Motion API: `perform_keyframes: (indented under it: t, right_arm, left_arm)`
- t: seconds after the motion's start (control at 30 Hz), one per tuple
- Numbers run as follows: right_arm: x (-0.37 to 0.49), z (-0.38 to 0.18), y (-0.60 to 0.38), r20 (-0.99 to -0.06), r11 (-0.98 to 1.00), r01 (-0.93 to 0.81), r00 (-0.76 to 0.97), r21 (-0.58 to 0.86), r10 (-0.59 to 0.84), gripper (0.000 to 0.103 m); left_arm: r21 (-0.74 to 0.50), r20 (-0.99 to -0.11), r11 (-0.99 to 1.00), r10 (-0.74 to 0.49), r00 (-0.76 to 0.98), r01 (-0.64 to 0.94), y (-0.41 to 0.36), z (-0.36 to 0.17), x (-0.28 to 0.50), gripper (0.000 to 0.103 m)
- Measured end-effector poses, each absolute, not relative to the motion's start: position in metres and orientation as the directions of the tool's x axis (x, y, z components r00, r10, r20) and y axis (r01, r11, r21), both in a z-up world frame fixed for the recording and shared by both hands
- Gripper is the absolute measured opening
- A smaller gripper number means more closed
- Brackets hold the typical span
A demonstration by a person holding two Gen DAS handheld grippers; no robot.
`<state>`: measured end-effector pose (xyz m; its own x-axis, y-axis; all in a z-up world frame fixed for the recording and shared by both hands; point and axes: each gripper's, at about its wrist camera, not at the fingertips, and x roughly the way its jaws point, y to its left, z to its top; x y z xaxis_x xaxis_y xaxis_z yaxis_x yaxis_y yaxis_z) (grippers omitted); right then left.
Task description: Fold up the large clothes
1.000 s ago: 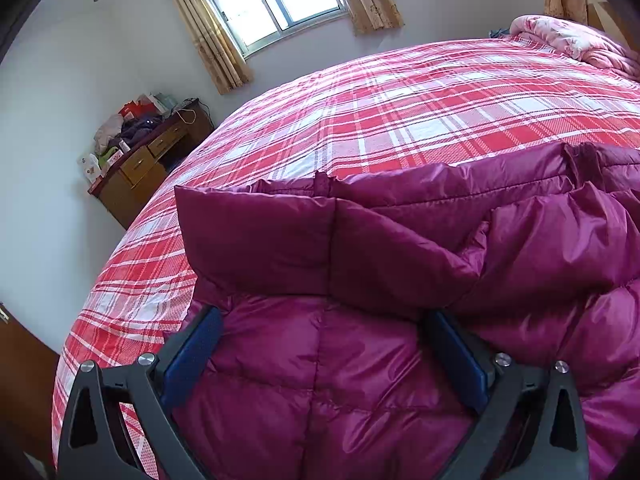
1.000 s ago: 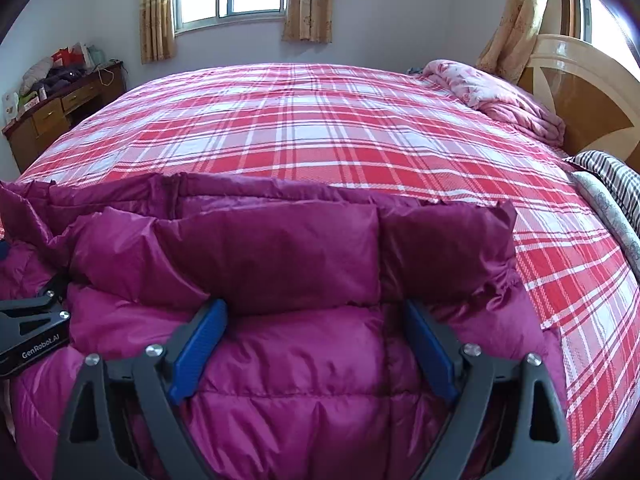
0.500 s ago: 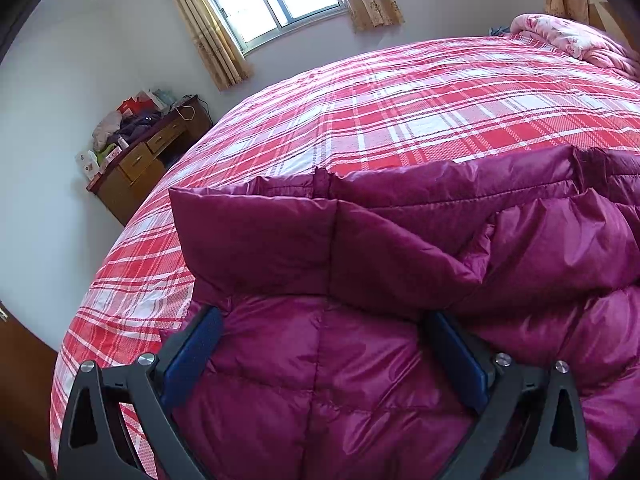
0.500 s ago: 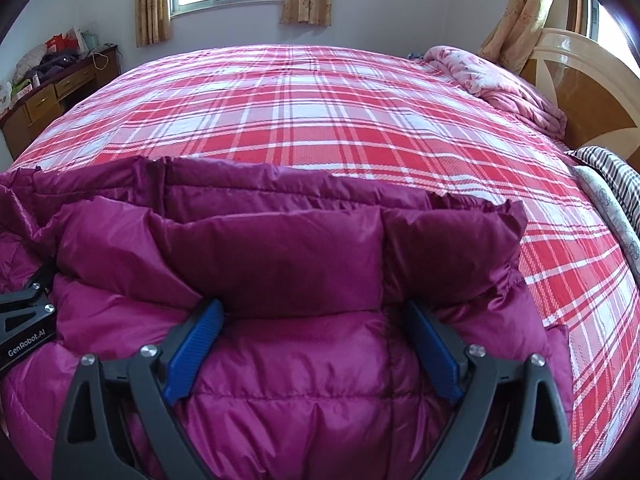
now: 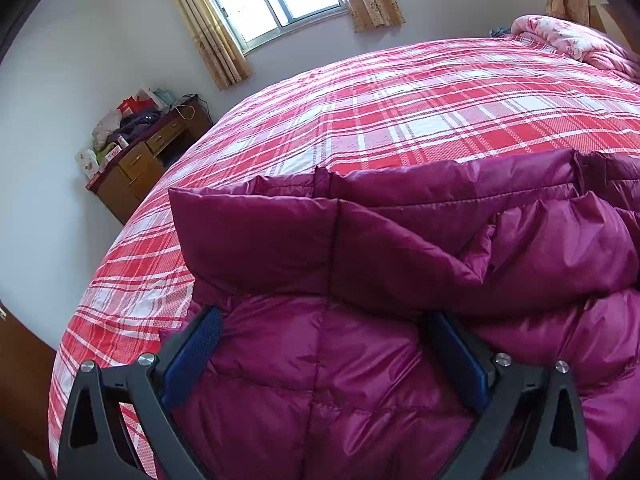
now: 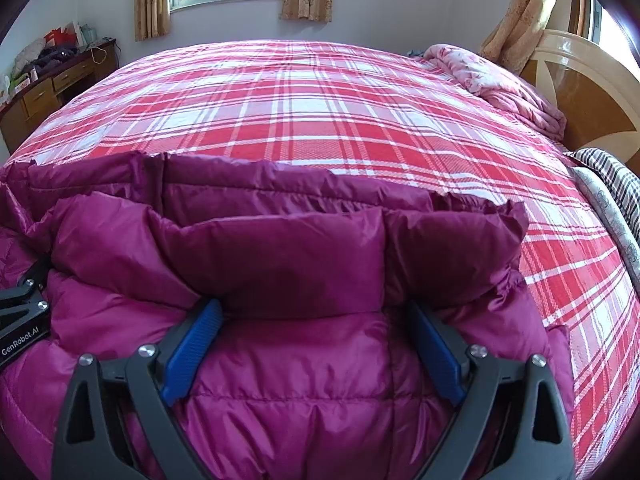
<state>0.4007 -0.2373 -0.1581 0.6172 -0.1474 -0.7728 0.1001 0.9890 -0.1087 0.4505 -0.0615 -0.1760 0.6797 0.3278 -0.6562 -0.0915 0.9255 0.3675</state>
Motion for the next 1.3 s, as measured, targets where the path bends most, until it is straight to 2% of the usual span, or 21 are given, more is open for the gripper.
perform_keyframes:
  t: [0.1, 0.2, 0.33, 0.43, 0.9, 1.17, 1.23, 1.3]
  right_arm:
    - [0.396, -0.148, -0.234, -0.774, 0.988, 0.105, 0.614, -0.115, -0.155, 0.094]
    - [0.376, -0.128, -0.227, -0.728, 0.993, 0.115, 0.679, -0.026, -0.097, 0.095]
    - [0.368, -0.124, -0.201, -0.703, 0.997, 0.07, 0.709, -0.013, -0.059, 0.095]
    - [0.376, -0.14, -0.191, -0.726, 0.996, 0.058, 0.683, -0.063, -0.085, 0.095]
    - [0.387, -0.162, -0.199, -0.776, 0.995, 0.08, 0.623, -0.061, -0.098, 0.103]
    - [0.386, -0.165, -0.198, -0.78, 0.995, 0.08, 0.619, -0.055, -0.092, 0.103]
    - [0.387, -0.165, -0.198, -0.779, 0.995, 0.081, 0.62, -0.055, -0.094, 0.103]
    - [0.387, -0.164, -0.196, -0.778, 0.995, 0.081, 0.62, -0.064, -0.1, 0.103]
  left_arm:
    - [0.364, -0.657, 0.927, 0.325, 0.68, -0.091, -0.061, -0.176, 0.451, 0.102]
    - [0.357, -0.66, 0.93, 0.32, 0.68, -0.091, -0.06, -0.175, 0.451, 0.102]
    - [0.352, -0.662, 0.932, 0.317, 0.679, -0.091, -0.061, -0.175, 0.451, 0.102]
    - [0.349, -0.663, 0.933, 0.314, 0.679, -0.091, -0.061, -0.176, 0.451, 0.102]
    - [0.345, -0.665, 0.934, 0.312, 0.679, -0.091, -0.058, -0.174, 0.451, 0.102]
    - [0.316, -0.675, 0.944, 0.293, 0.677, -0.095, -0.048, -0.158, 0.434, 0.102]
    - [0.294, -0.654, 0.951, 0.273, 0.706, -0.096, -0.041, -0.145, 0.416, 0.102]
    - [0.334, -0.611, 0.936, 0.305, 0.731, -0.111, -0.035, -0.14, 0.402, 0.102]
